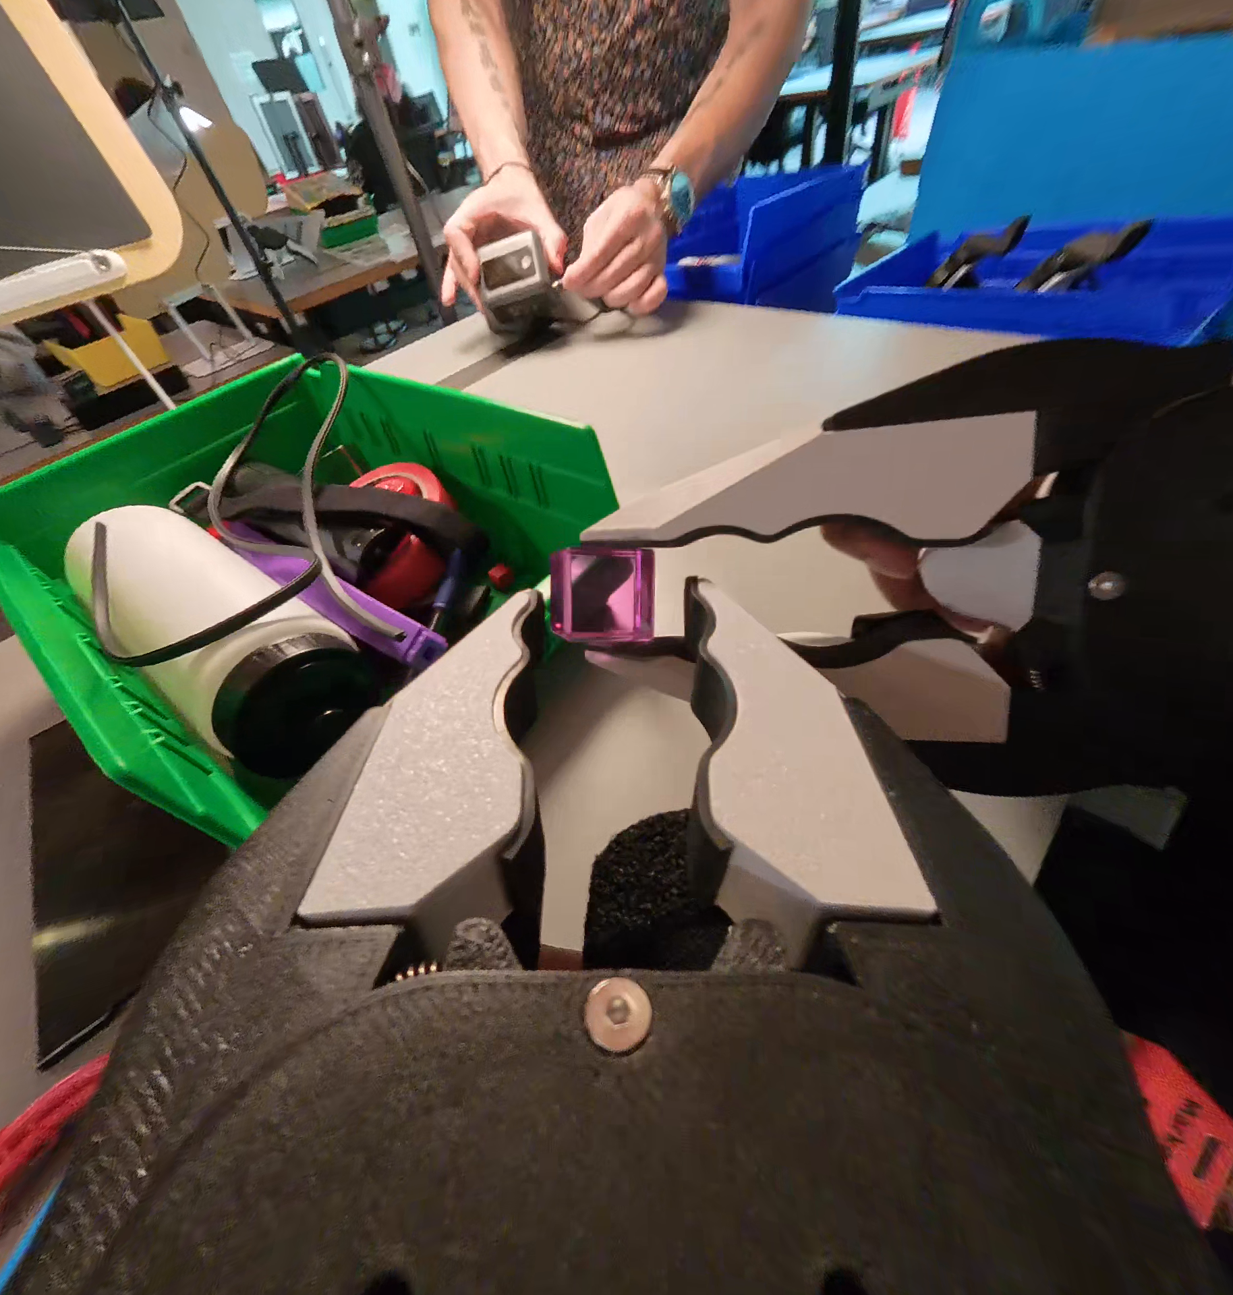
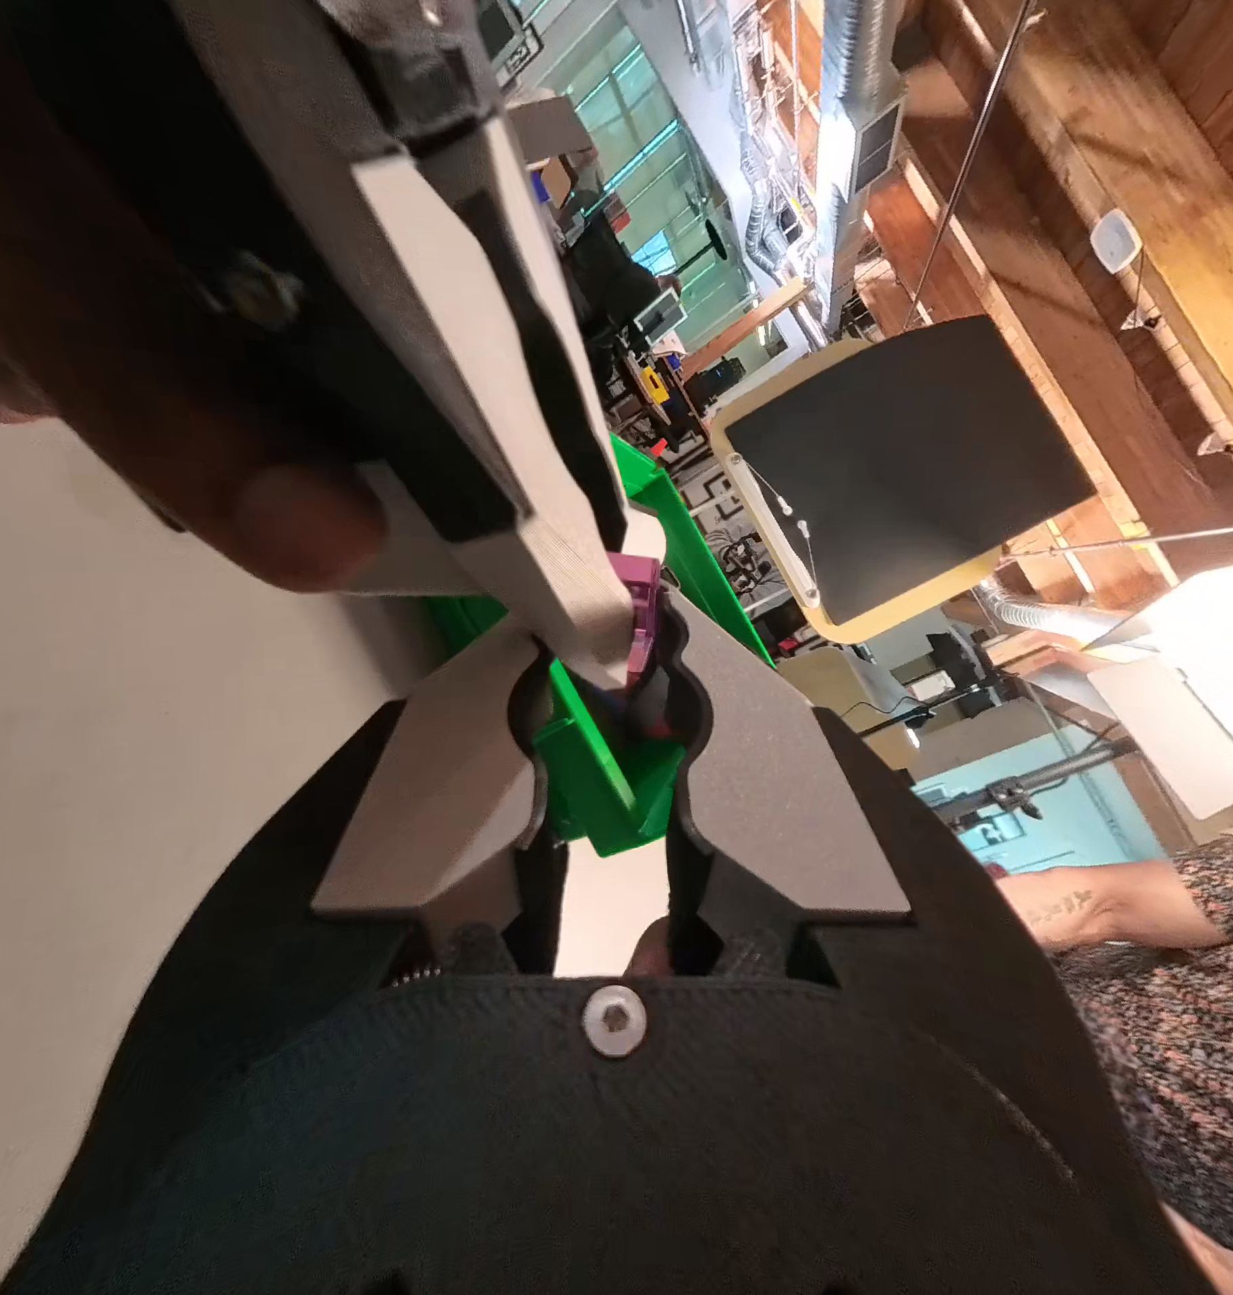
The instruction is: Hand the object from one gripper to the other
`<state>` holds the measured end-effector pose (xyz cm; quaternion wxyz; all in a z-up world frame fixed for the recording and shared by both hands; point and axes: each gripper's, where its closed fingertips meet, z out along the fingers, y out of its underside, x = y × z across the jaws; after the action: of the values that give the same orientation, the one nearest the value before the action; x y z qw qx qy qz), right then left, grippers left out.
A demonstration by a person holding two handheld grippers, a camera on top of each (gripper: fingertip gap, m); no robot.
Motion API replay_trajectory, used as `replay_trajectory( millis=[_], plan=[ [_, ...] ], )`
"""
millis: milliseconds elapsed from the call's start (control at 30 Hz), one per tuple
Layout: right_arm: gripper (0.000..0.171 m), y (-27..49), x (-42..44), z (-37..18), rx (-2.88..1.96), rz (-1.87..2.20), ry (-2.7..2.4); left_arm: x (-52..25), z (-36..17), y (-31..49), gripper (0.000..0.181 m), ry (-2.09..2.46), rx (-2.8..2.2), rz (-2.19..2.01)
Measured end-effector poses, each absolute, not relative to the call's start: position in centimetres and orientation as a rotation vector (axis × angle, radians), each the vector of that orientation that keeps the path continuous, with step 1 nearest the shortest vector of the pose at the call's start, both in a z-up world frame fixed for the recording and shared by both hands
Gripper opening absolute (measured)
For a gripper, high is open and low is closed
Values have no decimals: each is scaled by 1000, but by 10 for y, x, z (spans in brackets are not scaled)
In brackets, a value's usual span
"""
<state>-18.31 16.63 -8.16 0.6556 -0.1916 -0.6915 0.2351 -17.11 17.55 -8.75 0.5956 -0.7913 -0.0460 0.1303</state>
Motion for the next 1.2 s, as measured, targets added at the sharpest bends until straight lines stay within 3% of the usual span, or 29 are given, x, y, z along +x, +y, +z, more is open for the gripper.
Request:
replay_trajectory(
  millis=[100,200,467,600,833,1200],
  plan=[
    [28,163,-184,-85,-412,495,-1579,-176,-92,176,29,-112,-1852,375],
    [28,165,-183,-80,-431,538,-1547,-178,-89,177,28,-126,-1814,355],
    [47,180,-181,-65,-822,1024,-1369,-183,-60,177,28,-357,-1475,-158],
    [45,172,-181,-63,-899,1216,-1341,-183,-51,175,29,-457,-1307,-402],
    [29,176,-181,-57,-847,1130,-1253,-168,-57,186,28,-498,-1251,-581],
    [28,171,-176,-64,-509,879,-1467,-162,-67,185,36,-387,-1500,-461]
  ],
)
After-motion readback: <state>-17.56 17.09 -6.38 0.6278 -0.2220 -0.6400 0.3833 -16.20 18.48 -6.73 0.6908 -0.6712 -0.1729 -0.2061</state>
